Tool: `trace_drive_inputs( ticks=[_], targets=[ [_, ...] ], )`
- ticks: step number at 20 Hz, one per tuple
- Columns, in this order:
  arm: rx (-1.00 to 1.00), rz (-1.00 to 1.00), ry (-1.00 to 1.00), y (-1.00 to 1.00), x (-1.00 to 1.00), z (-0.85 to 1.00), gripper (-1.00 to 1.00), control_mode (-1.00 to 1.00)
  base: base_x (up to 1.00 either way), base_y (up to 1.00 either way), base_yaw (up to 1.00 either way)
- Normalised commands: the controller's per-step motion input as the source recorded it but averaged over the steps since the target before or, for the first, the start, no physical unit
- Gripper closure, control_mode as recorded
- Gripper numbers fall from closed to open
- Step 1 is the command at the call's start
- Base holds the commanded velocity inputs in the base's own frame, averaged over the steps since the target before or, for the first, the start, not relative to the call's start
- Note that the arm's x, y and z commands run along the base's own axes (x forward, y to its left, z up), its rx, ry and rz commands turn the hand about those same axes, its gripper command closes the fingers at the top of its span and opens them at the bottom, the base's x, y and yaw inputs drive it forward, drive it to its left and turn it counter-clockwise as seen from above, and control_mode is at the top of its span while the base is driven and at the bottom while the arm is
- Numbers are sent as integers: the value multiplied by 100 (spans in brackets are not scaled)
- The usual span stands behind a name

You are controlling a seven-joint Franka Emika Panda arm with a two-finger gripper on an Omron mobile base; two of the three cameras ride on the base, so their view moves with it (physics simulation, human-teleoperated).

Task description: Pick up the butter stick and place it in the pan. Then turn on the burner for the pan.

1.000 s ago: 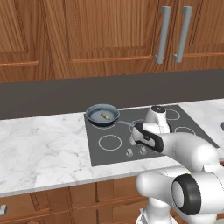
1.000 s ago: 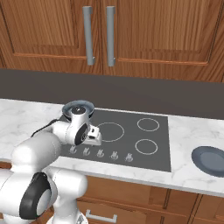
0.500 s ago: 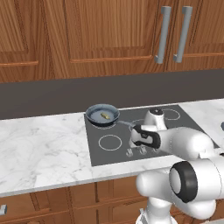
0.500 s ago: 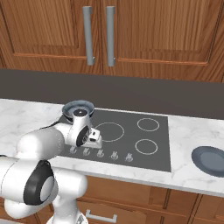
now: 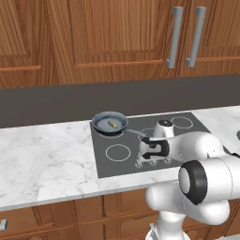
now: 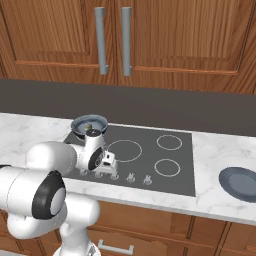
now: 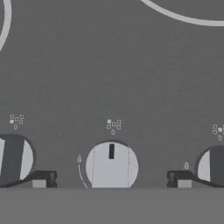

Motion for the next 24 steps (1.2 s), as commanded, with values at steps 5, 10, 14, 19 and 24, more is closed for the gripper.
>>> trace_drive_inputs(
  ticks=[5,10,14,19,24],
  targets=[
    [0,0,2,0,2,-15,-100,-100,0,0,0],
    [0,0,1,0,3,-7,-100,-100,0,0,0],
    [0,0,1,0,0,-10,-100,-100,0,0,0],
    [0,0,0,0,0,-7,100,-100,0,0,0],
    [0,0,0,0,0,0,100,-100,0,0,0]
  ],
)
